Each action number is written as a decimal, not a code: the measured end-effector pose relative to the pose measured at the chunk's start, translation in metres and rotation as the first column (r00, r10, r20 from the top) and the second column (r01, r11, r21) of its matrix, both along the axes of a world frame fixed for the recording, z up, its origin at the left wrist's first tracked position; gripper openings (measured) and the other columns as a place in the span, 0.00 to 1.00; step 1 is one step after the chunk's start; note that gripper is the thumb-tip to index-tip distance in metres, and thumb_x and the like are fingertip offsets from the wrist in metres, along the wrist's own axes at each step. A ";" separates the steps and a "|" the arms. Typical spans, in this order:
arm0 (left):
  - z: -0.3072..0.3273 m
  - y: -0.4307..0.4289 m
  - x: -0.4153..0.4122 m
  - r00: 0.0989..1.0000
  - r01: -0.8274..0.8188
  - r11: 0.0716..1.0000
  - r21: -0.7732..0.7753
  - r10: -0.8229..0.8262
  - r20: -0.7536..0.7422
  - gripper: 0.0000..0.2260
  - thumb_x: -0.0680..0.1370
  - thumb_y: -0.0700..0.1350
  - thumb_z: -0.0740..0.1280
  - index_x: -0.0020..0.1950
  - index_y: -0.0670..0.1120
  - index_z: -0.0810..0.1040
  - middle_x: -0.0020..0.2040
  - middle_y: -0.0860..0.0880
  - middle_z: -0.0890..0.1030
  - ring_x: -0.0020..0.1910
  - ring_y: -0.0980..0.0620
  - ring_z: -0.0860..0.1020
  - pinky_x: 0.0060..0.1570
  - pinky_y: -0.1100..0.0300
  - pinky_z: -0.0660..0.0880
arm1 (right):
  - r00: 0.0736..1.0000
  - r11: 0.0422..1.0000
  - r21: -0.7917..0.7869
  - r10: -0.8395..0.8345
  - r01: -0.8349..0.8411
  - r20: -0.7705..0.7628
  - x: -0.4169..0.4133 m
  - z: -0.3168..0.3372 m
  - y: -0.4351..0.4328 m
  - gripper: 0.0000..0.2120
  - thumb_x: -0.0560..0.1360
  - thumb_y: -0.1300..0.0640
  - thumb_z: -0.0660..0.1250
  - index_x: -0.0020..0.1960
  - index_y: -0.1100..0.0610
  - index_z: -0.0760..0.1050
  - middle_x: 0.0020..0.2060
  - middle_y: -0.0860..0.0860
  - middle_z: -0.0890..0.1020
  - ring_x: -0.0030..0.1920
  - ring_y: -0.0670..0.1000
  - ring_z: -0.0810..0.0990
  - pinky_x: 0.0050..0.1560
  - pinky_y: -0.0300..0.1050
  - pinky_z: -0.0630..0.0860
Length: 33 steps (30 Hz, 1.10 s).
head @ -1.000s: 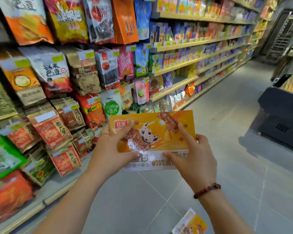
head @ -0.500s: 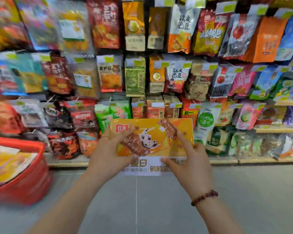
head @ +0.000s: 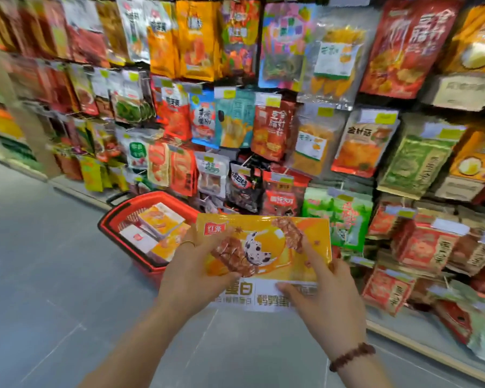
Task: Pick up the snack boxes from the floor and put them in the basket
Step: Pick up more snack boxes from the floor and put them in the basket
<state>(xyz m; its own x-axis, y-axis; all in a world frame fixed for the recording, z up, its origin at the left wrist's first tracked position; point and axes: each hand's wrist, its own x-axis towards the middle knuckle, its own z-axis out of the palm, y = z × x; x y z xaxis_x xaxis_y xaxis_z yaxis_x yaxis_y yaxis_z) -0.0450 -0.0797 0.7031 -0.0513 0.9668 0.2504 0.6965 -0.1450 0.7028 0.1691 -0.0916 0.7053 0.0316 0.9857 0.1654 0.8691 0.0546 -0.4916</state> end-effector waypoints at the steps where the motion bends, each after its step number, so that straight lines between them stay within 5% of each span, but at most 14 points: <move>1: -0.001 0.006 -0.017 1.000 -0.009 1.000 -0.004 0.009 0.007 0.34 0.64 0.51 0.77 0.65 0.68 0.67 0.70 0.54 0.60 0.71 0.56 0.56 0.59 0.67 0.57 | 1.000 1.000 -0.014 0.018 -0.018 0.004 -0.017 -0.002 0.010 0.41 0.67 0.32 0.65 0.71 0.30 0.42 0.51 0.47 0.63 0.56 0.51 0.72 0.41 0.42 0.71; 8: -0.021 0.051 -0.110 0.983 -0.184 0.981 -0.062 0.185 0.012 0.32 0.64 0.54 0.76 0.62 0.73 0.66 0.75 0.54 0.56 0.73 0.53 0.59 0.66 0.54 0.67 | 0.986 0.983 -0.075 0.166 -0.165 0.008 -0.107 -0.016 0.082 0.40 0.68 0.33 0.64 0.72 0.31 0.43 0.63 0.50 0.64 0.63 0.51 0.68 0.46 0.42 0.72; 15: -0.055 0.124 -0.194 0.960 -0.272 0.957 -0.099 0.277 0.043 0.32 0.63 0.51 0.77 0.60 0.71 0.67 0.70 0.56 0.63 0.65 0.55 0.67 0.59 0.60 0.71 | 0.955 0.945 -0.159 0.295 -0.287 0.029 -0.193 -0.040 0.180 0.40 0.69 0.33 0.64 0.71 0.30 0.42 0.68 0.52 0.61 0.69 0.52 0.62 0.47 0.41 0.71; 20: -0.073 0.213 -0.252 0.941 -0.336 0.926 -0.173 0.339 -0.016 0.31 0.65 0.54 0.76 0.63 0.69 0.67 0.69 0.57 0.61 0.64 0.55 0.66 0.60 0.55 0.73 | 0.938 0.915 -0.213 0.345 -0.342 -0.023 -0.254 -0.062 0.278 0.40 0.70 0.34 0.64 0.70 0.30 0.40 0.53 0.47 0.62 0.55 0.49 0.68 0.42 0.38 0.68; 29: -0.081 0.359 -0.341 0.940 -0.339 0.911 -0.234 0.341 -0.035 0.33 0.63 0.54 0.77 0.65 0.66 0.68 0.64 0.59 0.63 0.62 0.54 0.68 0.60 0.54 0.73 | 0.925 0.888 -0.265 0.376 -0.376 -0.055 -0.336 -0.079 0.431 0.39 0.70 0.34 0.64 0.72 0.31 0.42 0.65 0.51 0.62 0.66 0.53 0.65 0.51 0.44 0.74; 33: -0.092 0.418 -0.383 0.963 -0.271 0.937 -0.221 0.262 -0.069 0.35 0.63 0.53 0.78 0.66 0.64 0.68 0.64 0.57 0.64 0.57 0.59 0.67 0.54 0.66 0.69 | 0.948 0.907 -0.280 0.315 -0.316 -0.047 -0.374 -0.101 0.473 0.39 0.70 0.32 0.62 0.69 0.28 0.38 0.65 0.52 0.62 0.63 0.53 0.67 0.47 0.41 0.76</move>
<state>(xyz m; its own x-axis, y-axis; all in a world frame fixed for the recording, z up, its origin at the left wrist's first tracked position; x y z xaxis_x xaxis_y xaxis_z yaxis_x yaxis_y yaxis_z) -0.4283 0.3383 0.6107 -0.3094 0.9504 0.0335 0.7145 0.2090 0.6677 -0.2045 0.3816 0.6039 -0.2887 0.9501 -0.1187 0.8292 0.1861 -0.5271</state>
